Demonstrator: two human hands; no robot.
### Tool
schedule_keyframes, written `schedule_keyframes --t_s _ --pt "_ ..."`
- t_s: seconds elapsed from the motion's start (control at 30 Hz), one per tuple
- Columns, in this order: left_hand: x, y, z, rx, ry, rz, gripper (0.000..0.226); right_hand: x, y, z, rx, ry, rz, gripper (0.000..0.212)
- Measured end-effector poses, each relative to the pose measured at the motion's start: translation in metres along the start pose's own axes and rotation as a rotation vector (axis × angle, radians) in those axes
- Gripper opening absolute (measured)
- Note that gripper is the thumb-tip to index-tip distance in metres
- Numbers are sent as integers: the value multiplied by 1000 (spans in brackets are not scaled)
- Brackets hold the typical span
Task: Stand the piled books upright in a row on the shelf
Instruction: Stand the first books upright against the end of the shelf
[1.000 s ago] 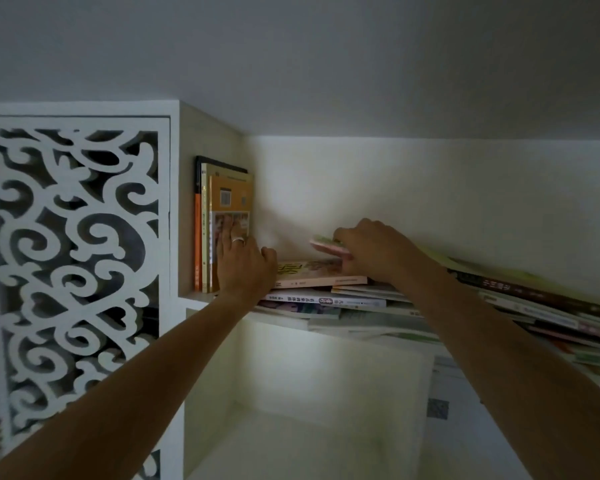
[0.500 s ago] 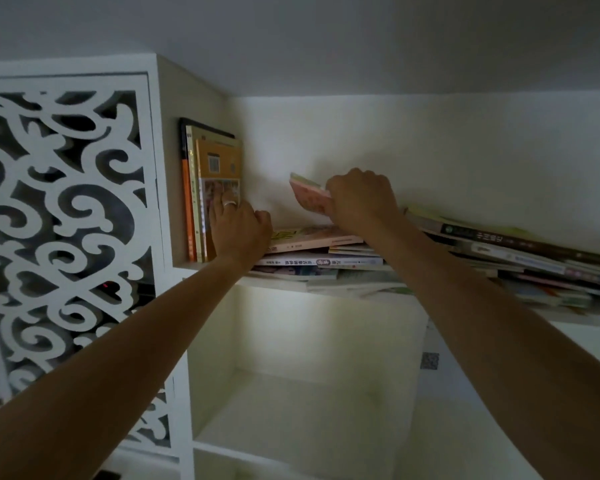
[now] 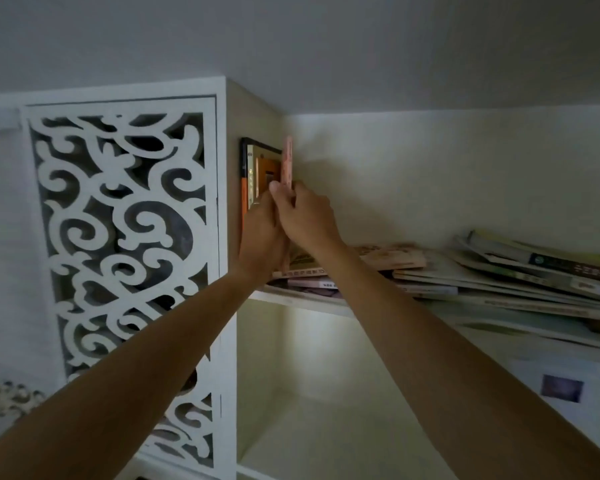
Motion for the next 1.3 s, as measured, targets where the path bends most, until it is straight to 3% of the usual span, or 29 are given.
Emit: schedule_keyframes --t_s 0.1,0.23,0.37,0.47,0.53,0.6,0.7,0.83,1.03,1.3 --pt "0 -4 -9 16 -30 12 45 2 17 16 -199 129 -265 65" --pt "8 2 -10 2 54 10 52 0 6 27 -252 162 -309 53" --pt "12 10 -14 -15 110 9 60 5 -1 27 -57 114 -314 55" --pt "13 14 -15 -268 262 85 67 10 -9 32 83 126 -378 54" --pt "14 16 -10 -424 376 122 69 13 -17 37 261 118 -527 44" --pt "11 20 -11 -520 475 137 62 19 -29 41 412 138 -675 42" --pt "9 25 -17 -597 556 113 42 23 -55 41 604 192 -766 63" --pt "10 21 -22 -673 454 119 31 26 -78 48 742 258 -760 67" --pt "10 22 -24 -774 441 135 29 42 -62 46 815 110 -695 74" --pt "12 17 -23 -603 458 178 33 46 -79 54 961 92 -592 66"
Point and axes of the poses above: each hand's wrist, its own x-axis away from the middle knuckle, its own y-axis out of the palm, z = x × y, the point moved 6 cm from there along -x, towards the middle knuckle, and after that the axes turned 6 degrees about -x, right-handed, at the moved point
